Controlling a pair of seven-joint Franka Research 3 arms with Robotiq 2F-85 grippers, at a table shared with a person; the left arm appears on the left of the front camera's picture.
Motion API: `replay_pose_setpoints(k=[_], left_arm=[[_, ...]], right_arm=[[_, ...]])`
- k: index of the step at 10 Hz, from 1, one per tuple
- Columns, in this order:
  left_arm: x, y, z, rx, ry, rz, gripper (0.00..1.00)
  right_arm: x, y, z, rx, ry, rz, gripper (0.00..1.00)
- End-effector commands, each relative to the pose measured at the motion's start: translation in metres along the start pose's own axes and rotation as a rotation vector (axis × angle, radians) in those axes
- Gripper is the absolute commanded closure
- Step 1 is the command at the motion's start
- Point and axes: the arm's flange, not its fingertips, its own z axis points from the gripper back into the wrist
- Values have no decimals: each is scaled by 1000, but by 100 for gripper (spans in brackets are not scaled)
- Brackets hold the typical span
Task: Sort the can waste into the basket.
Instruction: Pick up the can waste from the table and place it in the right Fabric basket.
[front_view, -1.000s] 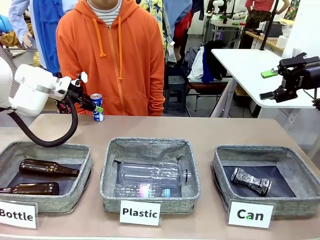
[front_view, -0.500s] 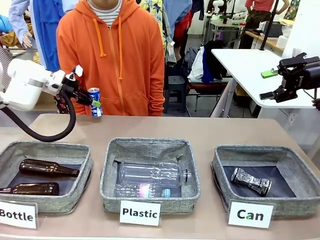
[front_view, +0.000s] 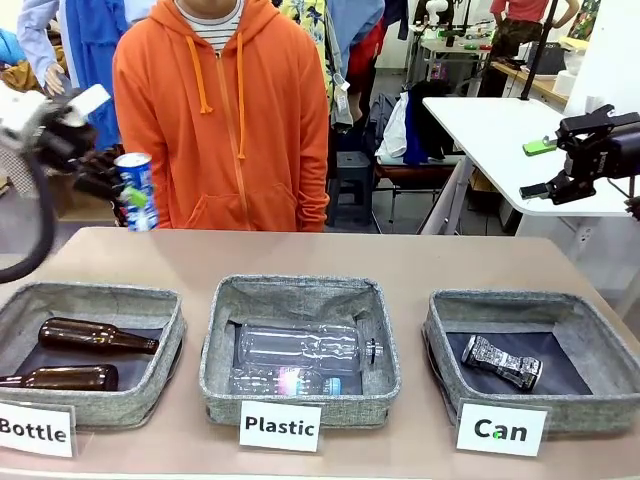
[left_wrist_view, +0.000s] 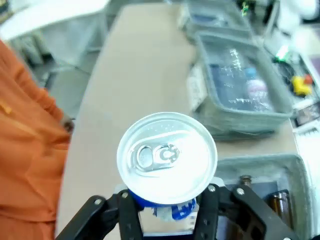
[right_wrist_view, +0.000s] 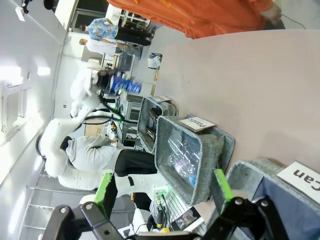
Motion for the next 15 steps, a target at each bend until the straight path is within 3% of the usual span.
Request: replay_pose_setpoints(k=[1,3,5,6,9,10,11,12,14,15], left_arm=[[0,-91,11,16,69,-126,86],[-12,-143,20,10,76,-183,86],[-23,-144,25,57,-4,-182,86],[-12,-151,25,3,55,-165,86],[-12,-151,25,3,55,-165,86],[-15,-154,23,9,39,-175,53],[1,-149,-6,4,-35,-245,53],[42,-157,-38,41,-64,-299,53],[130,-174,-94,26,-180,-351,53],[168,-183,-123,16,-175,-329,53]], right_arm=[[1,3,0,-3,10,4,0],[1,3,0,-3,10,4,0],[1,3,0,-3,10,4,0],[1,3,0,-3,10,4,0],[1,3,0,-3,10,4,0],[0,0,0,0,0,0,0],[-14,15,11,-185,210,-20,0],[-31,24,31,-302,315,-54,0],[-63,26,78,-545,351,-85,0],[-80,23,100,-553,311,-91,0]])
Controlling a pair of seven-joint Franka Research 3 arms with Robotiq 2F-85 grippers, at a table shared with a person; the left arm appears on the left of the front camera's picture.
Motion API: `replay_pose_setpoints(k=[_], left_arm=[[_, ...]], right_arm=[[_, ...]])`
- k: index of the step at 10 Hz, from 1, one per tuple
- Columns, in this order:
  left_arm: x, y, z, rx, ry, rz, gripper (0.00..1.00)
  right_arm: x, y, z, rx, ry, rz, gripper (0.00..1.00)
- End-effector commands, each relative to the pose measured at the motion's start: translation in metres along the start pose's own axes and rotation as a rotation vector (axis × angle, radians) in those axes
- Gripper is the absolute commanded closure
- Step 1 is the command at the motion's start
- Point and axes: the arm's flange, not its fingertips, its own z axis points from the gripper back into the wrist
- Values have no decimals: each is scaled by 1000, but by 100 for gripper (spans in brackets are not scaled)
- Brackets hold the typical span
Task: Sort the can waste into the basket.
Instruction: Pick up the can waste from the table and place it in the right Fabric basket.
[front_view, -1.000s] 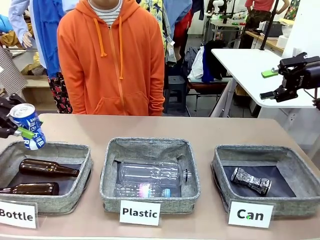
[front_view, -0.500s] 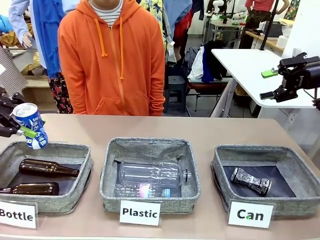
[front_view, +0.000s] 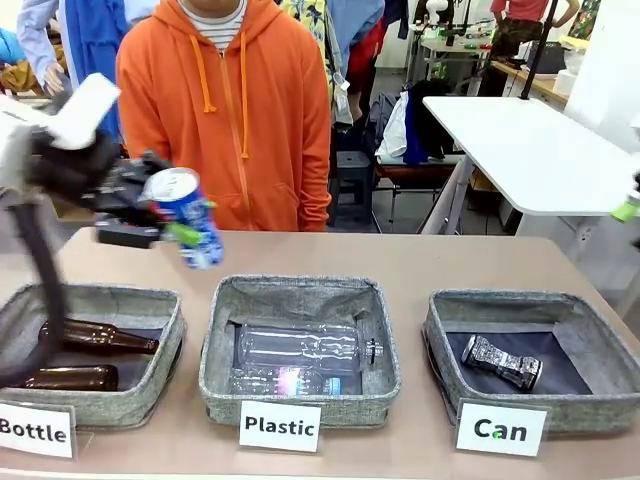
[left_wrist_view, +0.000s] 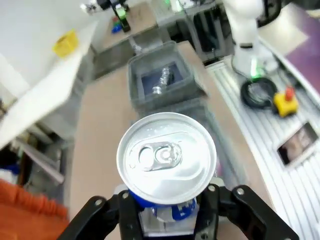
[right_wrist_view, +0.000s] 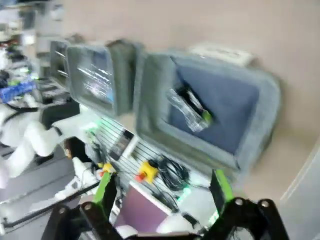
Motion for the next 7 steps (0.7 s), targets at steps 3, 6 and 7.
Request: replay_pose_setpoints(k=[3,6,7], left_arm=[[97,46,-173,-86,88,72,53],[148,77,-324,-162,220,110,53],[157,87,-360,-182,261,132,53]], right_arm=[[-69,-47,23,33,-188,-12,0],[-110,-87,25,123,-288,-10,0],[-117,-96,22,141,-296,-9,0]])
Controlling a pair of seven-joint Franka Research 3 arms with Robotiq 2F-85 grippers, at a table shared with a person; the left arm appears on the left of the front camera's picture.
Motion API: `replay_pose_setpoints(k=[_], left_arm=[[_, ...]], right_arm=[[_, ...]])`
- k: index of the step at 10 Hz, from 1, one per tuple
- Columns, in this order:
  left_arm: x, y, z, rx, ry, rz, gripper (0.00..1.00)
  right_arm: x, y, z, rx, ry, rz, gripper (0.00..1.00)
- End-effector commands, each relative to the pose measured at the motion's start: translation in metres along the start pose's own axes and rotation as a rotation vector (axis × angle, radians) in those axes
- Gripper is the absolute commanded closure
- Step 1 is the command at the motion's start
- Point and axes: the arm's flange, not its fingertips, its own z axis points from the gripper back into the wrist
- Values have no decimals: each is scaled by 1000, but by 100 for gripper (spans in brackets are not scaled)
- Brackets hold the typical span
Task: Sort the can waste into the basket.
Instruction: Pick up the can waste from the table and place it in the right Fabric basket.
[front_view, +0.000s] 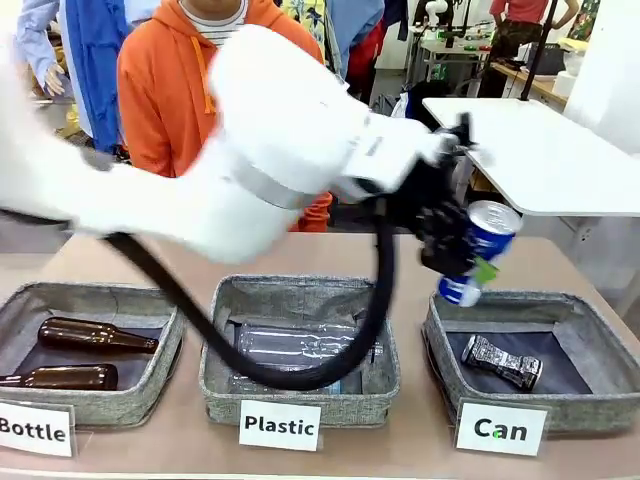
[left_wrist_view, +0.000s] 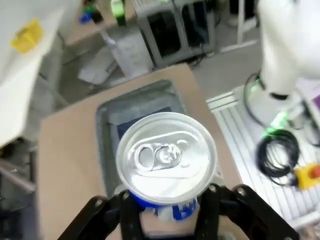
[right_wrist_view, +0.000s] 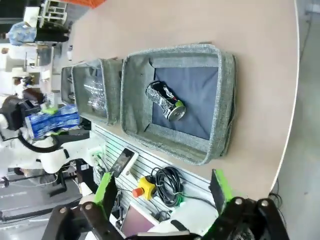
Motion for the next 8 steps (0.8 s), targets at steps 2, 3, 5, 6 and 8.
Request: replay_pose_setpoints(k=[2,3,5,6,8], left_arm=[[39,63,-79,-110,177,87,53],[43,73,-107,-136,214,102,53],[49,90,-141,-169,220,111,53],[6,50,-109,-100,229,97,53],[6,50,-109,-100,229,97,53]], right_arm=[[-8,-23,-2,90,-76,24,0],[-6,-8,-1,20,-14,-1,0],[-6,-8,-1,20,-14,-1,0],[-6,-8,-1,20,-14,-1,0],[-6,-8,-1,20,-14,-1,0]])
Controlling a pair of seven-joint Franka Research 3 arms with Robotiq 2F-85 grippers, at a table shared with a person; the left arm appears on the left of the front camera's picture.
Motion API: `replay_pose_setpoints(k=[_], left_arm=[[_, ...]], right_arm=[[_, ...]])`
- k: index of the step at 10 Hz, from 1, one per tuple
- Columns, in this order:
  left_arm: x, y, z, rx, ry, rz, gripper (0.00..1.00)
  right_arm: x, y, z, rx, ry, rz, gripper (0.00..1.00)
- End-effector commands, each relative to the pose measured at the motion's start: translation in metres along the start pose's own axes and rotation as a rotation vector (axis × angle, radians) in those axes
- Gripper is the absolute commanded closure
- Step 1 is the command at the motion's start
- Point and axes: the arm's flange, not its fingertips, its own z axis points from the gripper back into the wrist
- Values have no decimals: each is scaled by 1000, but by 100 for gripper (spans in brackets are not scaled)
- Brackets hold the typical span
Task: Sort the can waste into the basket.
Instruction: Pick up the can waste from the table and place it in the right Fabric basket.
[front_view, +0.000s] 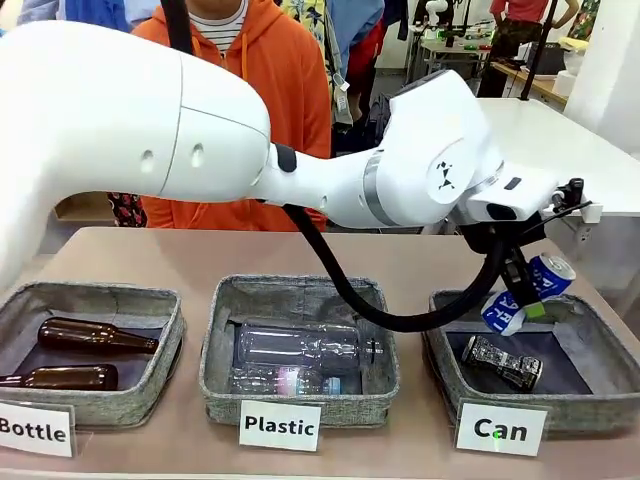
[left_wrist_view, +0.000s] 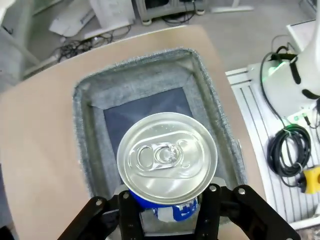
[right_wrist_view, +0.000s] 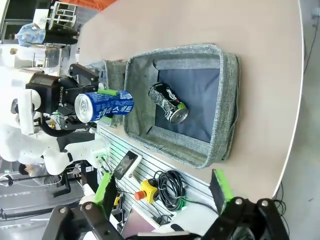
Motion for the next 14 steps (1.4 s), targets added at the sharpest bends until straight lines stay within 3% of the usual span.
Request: replay_pose_setpoints(k=[1,3,4,11,13,14], left_arm=[[-10,-14,11,10,-11,-12,53],[-2,1,-4,-14,51,-24,53],[-3,-1,-6,-37,56,-34,0],[-11,-20,8,-32,19,-82,0],[-30,-29,45,-47,-48,-41,0],[-50,-31,75,-50,-54,47,0]], right_arm=[[-1,3,4,-17,6,-8,0],[-1,3,4,-17,6,-8,0],[-1,3,4,-17,6,-8,0],[-1,3,4,-17,6,-8,0],[9,12,-3,45,-28,36,0],[26,26,-13,90,-46,75,0]])
